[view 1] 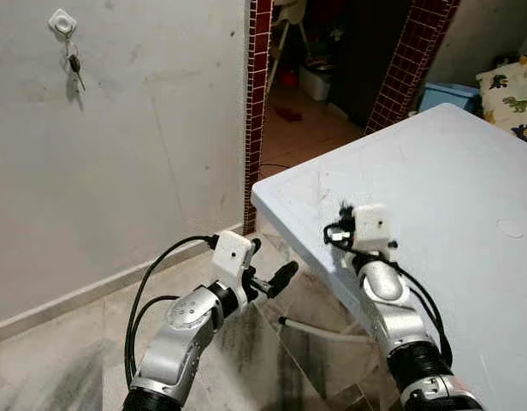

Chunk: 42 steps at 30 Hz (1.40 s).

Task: Hang keys on a hook

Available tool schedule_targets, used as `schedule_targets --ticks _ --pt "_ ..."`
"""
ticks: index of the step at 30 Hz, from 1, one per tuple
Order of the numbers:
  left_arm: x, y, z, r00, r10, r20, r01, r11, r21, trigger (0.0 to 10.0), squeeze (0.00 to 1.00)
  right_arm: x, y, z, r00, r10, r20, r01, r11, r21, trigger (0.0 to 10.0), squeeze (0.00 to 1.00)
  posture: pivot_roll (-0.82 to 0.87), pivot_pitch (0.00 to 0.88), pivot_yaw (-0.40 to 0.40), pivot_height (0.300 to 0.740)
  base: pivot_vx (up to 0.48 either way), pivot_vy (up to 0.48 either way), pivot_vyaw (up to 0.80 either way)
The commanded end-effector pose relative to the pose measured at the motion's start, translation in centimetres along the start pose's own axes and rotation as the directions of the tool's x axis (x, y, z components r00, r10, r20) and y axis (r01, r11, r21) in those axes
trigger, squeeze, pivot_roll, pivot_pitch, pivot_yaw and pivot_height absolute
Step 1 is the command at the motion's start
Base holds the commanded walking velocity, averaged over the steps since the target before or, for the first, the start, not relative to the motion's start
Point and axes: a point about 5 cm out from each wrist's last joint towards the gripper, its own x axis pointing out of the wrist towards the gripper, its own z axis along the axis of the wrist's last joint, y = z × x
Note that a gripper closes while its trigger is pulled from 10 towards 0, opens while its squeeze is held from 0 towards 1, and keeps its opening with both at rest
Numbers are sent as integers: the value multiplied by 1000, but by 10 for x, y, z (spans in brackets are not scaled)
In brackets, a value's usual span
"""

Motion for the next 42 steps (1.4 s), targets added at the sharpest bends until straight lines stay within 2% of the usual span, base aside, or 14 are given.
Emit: schedule_targets --ticks 1,5,10,16,18,19,20,21,22,24,26,28,39,42 --pt "3 -2 1 1000 -20 -4 20 1000 21 10000 0 2 -3 10 999 -3 51 2 1000 27 0 0 125 0 -76 740 0 0 0" --pt "3 -2 1 1000 -28 -9 29 999 28 10000 0 2 -1 14 998 10 68 -12 999 38 0 0 125 0 -74 740 0 0 0" --pt "5 -5 8 997 -74 1 73 987 140 10000 0 -2 5 14 996 51 70 -55 997 60 0 0 127 0 -69 740 0 0 0" --pt "-1 12 13 997 62 45 -69 982 174 10000 0 -17 14 10 994 94 63 -101 987 123 0 0 134 0 -53 740 0 0 0" --pt "-3 15 11 996 85 41 -91 984 155 10000 0 -21 16 8 993 106 60 -113 984 140 549 0 134 0 -51 740 0 0 0" --pt "-4 16 10 995 91 36 -95 985 146 10000 0 -23 17 8 992 109 57 -117 981 154 6078 0 134 0 -50 740 0 0 0" --pt "-6 17 7 995 100 27 -103 985 139 10000 0 -29 20 5 991 125 43 -131 966 221 7176 0 135 0 -48 740 0 0 0" --pt "-7 18 6 994 105 24 -108 985 137 10000 0 -32 22 4 990 133 37 -138 959 249 7608 0 135 0 -46 740 0 0 0" --pt "-8 19 4 993 114 18 -115 984 134 10000 0 -37 26 2 987 157 30 -159 945 285 10000 0 135 0 -45 740 0 0 0" --pt "-9 20 4 992 124 18 -125 983 135 10000 0 -41 29 1 984 174 23 -173 934 313 10000 0 135 0 -42 740 0 0 0" --pt "-11 23 4 988 152 24 -154 978 140 10000 0 -49 33 -5 980 198 -13 -176 899 400 10000 0 135 0 -38 740 0 0 0" --pt "-11 25 4 986 166 26 -168 975 148 10000 0 -51 33 -7 980 199 -24 -172 894 414 10000 0 135 0 -36 740 0 0 0" --pt "-15 38 10 969 242 43 -246 959 141 10000 0 -50 31 -7 983 179 -26 -156 912 380 10000 0 147 0 -30 740 0 0 0" --pt "-19 46 16 945 315 82 -324 937 134 10000 0 -48 29 0 987 159 -11 -145 928 342 10000 0 156 0 -34 740 0 0 0"
